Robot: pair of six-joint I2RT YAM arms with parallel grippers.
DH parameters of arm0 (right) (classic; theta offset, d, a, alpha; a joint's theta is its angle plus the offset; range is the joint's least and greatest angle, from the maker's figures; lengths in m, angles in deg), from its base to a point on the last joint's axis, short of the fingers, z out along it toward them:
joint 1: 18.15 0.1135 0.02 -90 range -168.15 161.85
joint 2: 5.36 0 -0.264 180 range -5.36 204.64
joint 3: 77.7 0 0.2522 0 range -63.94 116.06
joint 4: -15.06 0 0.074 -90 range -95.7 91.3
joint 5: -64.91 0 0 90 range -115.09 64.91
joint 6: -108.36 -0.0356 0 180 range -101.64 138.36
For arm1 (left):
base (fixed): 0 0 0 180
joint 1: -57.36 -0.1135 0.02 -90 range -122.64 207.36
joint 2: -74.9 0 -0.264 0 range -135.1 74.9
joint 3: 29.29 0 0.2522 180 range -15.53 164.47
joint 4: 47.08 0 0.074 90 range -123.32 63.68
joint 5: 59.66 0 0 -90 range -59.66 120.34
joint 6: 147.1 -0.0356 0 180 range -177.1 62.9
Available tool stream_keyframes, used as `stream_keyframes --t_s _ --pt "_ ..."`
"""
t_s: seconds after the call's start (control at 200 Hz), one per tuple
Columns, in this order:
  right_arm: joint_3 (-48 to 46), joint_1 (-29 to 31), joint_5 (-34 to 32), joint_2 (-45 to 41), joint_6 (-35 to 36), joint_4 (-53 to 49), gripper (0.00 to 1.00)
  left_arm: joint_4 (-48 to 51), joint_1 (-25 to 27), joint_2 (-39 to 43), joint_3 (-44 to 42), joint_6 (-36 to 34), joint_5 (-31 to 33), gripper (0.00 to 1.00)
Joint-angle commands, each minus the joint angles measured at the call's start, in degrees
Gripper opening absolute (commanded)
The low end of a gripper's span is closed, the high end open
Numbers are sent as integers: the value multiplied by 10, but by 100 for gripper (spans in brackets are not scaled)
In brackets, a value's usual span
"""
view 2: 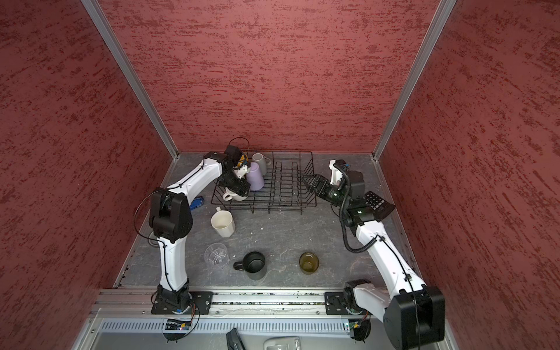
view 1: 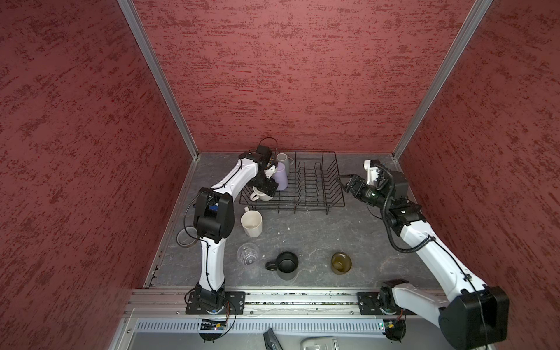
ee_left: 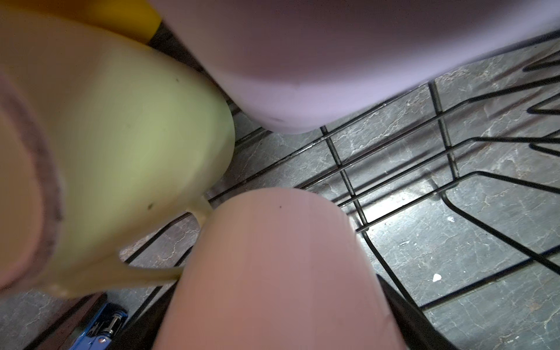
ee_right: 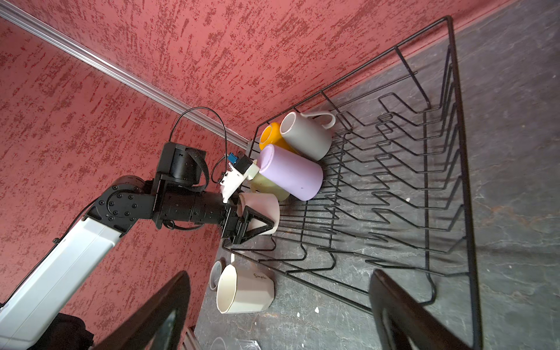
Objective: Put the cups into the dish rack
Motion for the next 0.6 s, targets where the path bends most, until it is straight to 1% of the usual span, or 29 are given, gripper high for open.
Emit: stream_keyframes --t_s 0.0,0.08,0.16,0.215,0.276,0.401,0.431,0.521,0.596 --pt "-6 -5 7 -5 -6 14 93 12 2 -17 9 0 15 13" --pt "-6 -5 6 -5 -7 15 93 12 2 -16 10 1 13 23" --pt "-7 -5 7 -6 -7 15 93 14 2 -17 12 3 14 38" --pt "-7 -5 8 -6 -7 15 93 15 2 -17 13 4 13 42" --pt "-7 -6 8 -6 -8 15 93 16 2 -17 13 5 11 44" --pt "-9 -5 9 -8 -9 16 93 17 2 -17 13 5 9 60" --pt "-9 -6 9 -8 -9 16 93 18 2 -17 13 5 9 62" --pt "-9 -5 10 -9 -9 16 93 17 2 -15 13 9 11 63" --pt "-10 -5 10 -9 -8 16 93 18 2 -13 13 10 11 65"
